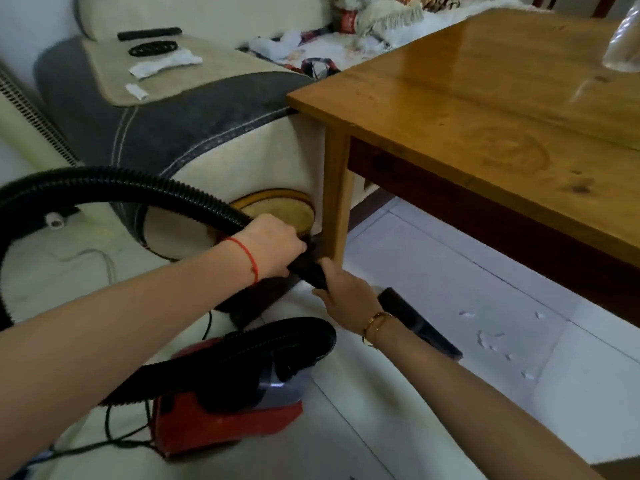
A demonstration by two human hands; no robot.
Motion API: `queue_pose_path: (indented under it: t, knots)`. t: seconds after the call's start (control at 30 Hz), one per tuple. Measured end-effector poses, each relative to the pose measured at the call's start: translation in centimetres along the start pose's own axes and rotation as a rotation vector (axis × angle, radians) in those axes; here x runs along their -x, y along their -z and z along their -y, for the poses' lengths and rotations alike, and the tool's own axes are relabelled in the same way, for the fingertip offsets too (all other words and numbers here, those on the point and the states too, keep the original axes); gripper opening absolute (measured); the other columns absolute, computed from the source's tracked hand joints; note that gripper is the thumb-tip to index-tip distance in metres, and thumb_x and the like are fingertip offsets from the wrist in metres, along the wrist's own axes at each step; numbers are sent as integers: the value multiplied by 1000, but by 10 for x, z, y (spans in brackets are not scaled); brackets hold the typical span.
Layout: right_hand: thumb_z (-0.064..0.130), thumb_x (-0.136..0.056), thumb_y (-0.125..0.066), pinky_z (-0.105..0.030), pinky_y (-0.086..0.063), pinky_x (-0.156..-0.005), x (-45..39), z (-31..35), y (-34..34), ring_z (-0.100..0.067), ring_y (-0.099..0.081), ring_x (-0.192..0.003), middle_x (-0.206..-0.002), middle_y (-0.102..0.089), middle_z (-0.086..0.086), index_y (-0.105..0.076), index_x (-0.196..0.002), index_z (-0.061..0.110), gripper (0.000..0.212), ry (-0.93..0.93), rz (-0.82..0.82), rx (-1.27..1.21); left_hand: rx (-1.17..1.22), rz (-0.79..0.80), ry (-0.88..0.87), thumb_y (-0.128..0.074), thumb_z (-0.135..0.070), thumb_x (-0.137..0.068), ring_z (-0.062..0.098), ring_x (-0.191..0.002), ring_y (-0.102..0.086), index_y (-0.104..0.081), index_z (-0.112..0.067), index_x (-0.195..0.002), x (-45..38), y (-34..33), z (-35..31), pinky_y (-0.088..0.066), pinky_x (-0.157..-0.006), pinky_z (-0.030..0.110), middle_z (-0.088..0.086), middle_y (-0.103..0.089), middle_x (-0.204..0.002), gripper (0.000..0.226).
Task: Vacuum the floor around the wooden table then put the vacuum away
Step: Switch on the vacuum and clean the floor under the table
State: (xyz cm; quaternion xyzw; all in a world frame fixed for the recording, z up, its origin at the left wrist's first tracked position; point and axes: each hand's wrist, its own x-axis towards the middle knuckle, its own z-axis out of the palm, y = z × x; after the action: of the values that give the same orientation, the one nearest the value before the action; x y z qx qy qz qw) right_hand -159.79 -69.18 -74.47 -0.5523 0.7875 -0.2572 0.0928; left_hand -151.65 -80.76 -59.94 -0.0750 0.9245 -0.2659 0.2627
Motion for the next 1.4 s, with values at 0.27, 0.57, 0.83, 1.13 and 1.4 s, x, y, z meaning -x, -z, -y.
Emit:
queue_pose_path:
  t: [0.27, 0.57, 0.83, 1.13, 1.4]
  knots:
    - [35, -93, -54, -33, -44, -71, 2, 12, -16, -21, -57, -88, -111, -55, -2, -41, -120, 18, 34, 190, 10, 23, -58, -37, 124, -52, -49, -89, 21, -102, -61, -56, -23, -121, 51, -22, 3, -40, -67, 30, 0, -61, -111, 41]
    - [30, -91, -59, -34, -47, -73, 20, -16, -6, -21, -58, -91, -107, -59, -5, -44, -121, 17, 35, 97, 131, -41, -89, -75, 132, -49, -40, -95, 22, -102, -62, -57, -17, -121, 43, -27, -47, -41, -67, 31, 1, -63, -112, 35]
    - [26, -89, -60, -34, -45, -79, 34, -66, -2, -18, -53, -93, -108, -59, -3, -48, -115, 20, 30, 39, 44, -9, 16, -176, 249, -51, -20, -95, 21, -103, -63, -57, -15, -118, -19, -25, -105, -45, -70, 31, 0, -63, -113, 24]
    - [12, -85, -62, -31, -36, -69, 47, -145, -2, -27, -54, -88, -100, -59, -11, -49, -103, 9, 22, -104, 31, 106, 230, -189, 281, -54, -25, -94, 16, -95, -62, -57, -19, -115, -82, -17, -165, -37, -65, 27, -2, -61, -104, 22]
    - [16, -90, -59, -34, -42, -77, 38, -186, 8, -24, -51, -91, -105, -58, -9, -49, -111, 13, 23, -134, 16, 165, 207, -23, 165, -52, -35, -93, 16, -82, -53, -52, -16, -123, -101, 4, -137, -39, -65, 26, 0, -55, -95, 35]
